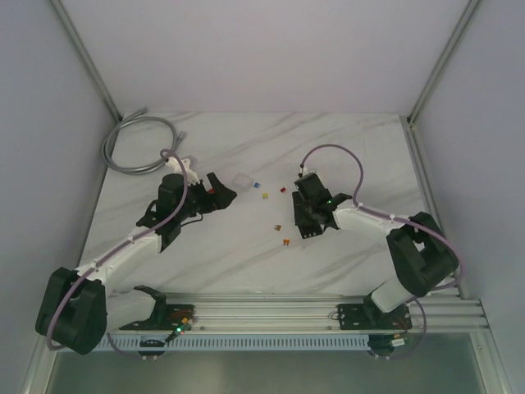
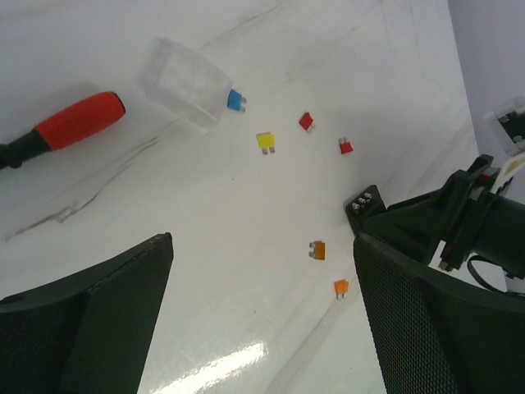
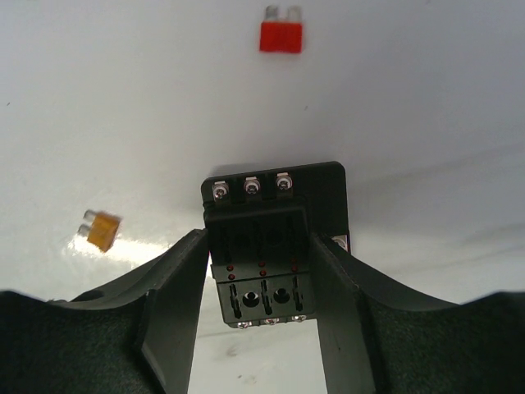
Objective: Snap on the fuse box
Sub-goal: Move the fuse box base at the center of the board.
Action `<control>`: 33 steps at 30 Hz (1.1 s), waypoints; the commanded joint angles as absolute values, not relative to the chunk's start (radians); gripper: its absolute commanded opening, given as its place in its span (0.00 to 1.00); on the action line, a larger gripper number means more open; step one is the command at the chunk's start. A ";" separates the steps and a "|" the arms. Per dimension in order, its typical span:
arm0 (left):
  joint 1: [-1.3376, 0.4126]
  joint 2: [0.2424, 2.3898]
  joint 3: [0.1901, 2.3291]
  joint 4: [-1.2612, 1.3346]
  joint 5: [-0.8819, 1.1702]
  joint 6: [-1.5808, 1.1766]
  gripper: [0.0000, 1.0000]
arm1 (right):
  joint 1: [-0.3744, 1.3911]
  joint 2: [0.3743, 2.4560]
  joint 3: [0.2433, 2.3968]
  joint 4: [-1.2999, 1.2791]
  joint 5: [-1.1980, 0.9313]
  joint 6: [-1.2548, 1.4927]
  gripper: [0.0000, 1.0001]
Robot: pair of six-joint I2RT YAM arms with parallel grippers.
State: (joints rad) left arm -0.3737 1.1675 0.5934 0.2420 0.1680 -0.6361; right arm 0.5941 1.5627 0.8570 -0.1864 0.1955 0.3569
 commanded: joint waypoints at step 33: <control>-0.382 1.102 0.542 0.192 0.149 -0.678 1.00 | 0.856 1.697 1.020 -0.427 0.251 0.745 0.52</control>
State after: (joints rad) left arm -0.3744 1.1152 0.5533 0.1967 0.1532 -0.6731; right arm 0.8436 1.6722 1.0069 -0.4267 0.2577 0.7143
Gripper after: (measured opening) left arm 0.998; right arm 0.534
